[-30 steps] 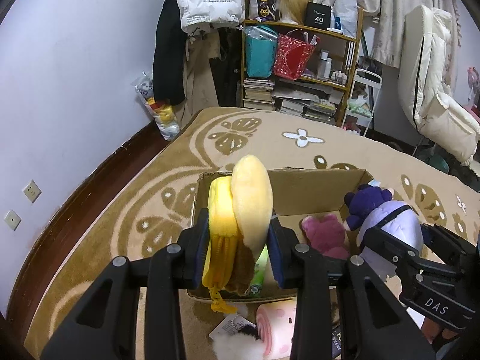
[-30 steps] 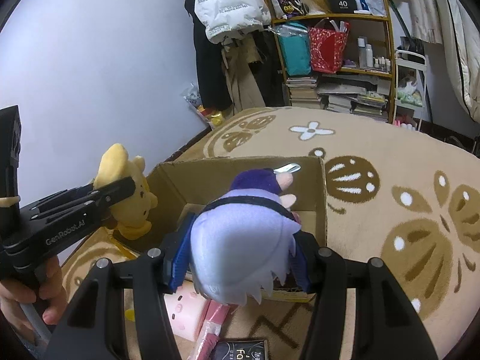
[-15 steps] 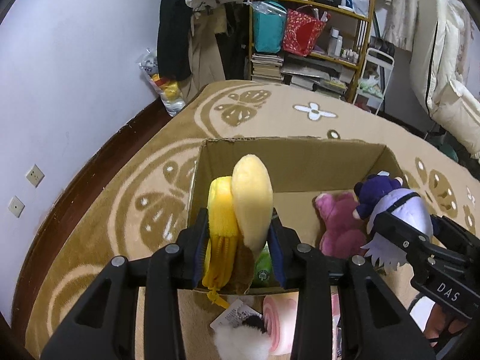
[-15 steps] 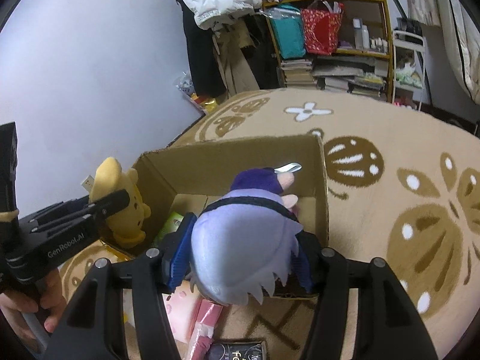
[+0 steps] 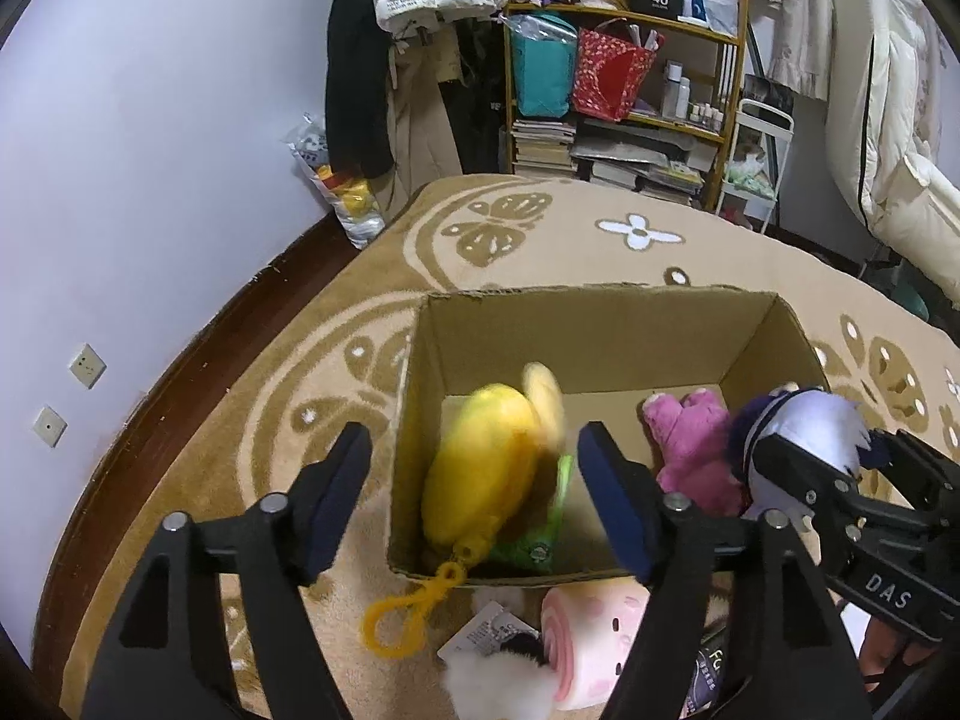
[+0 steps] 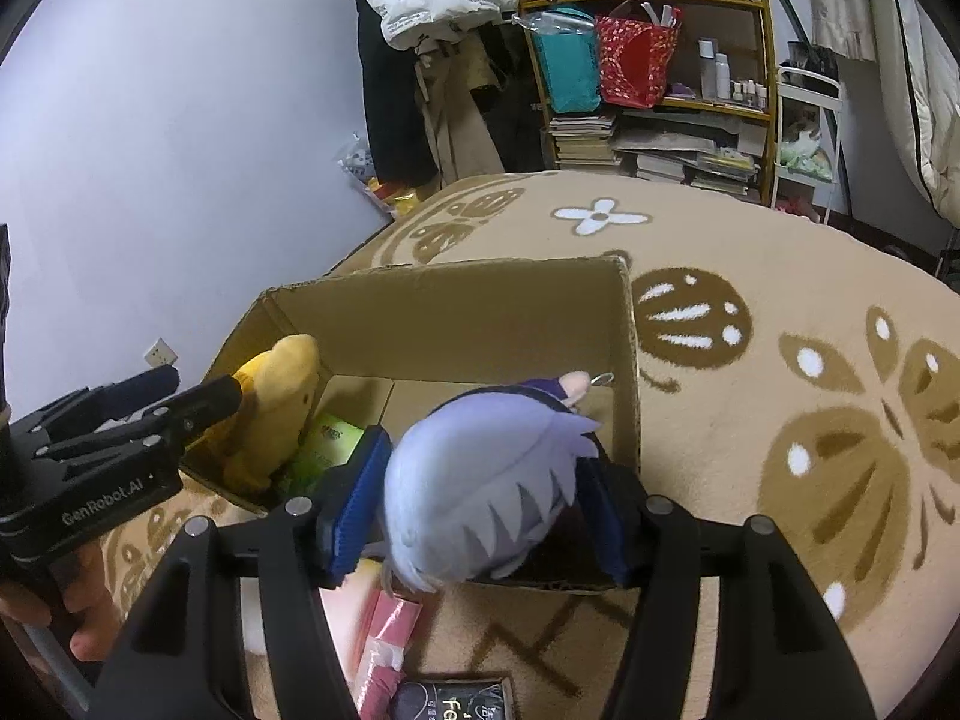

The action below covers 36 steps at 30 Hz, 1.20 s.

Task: Organize soft objects
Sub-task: 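Lower and release the yellow plush with the left tool while the right tool releases the doll in the box, then withdraw both open tools and move them down toward the items beside the box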

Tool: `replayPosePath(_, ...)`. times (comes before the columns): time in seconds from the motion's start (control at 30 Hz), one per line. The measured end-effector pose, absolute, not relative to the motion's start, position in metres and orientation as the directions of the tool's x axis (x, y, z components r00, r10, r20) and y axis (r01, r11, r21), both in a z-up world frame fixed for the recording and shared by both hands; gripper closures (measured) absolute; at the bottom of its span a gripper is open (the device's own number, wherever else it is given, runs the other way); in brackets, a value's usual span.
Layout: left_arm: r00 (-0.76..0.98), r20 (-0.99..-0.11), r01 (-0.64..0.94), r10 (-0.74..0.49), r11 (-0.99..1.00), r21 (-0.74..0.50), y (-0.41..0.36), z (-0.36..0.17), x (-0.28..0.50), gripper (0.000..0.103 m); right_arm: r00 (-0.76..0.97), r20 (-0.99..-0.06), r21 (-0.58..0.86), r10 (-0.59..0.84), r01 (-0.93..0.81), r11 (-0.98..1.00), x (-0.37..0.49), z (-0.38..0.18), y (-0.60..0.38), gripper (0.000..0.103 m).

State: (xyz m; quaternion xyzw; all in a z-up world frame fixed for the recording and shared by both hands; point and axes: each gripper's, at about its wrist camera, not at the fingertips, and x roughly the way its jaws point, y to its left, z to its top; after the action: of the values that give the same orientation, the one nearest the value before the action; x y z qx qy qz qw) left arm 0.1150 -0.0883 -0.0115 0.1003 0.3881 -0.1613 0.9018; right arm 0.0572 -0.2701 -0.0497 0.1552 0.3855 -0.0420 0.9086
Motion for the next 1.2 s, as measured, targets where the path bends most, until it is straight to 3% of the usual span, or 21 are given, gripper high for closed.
replayPosePath(0.2, 0.673, -0.709, 0.358, -0.212, 0.932, 0.062, -0.083, -0.001, 0.112, 0.013, 0.713, -0.699, 0.257, 0.051, 0.184, 0.949, 0.054, -0.043, -0.267, 0.018)
replayPosePath(0.53, 0.677, -0.706, 0.352, -0.209, 0.934, 0.061, -0.074, 0.008, 0.106, 0.007, 0.74, -0.672, 0.27, 0.035, 0.201, 0.941, 0.043, -0.028, -0.273, 0.005)
replayPosePath(0.87, 0.69, -0.698, 0.362, -0.189, 0.926, 0.107, -0.068, 0.018, 0.077, 0.004, 0.734, -0.679, 0.269, 0.027, 0.214, 0.939, 0.029, -0.022, -0.272, 0.002)
replayPosePath(1.2, 0.624, -0.752, 0.382, -0.213, 0.922, 0.056, -0.058, 0.014, 0.066, 0.003, 0.721, -0.692, 0.25, 0.029, 0.202, 0.947, 0.01, -0.017, -0.261, 0.002)
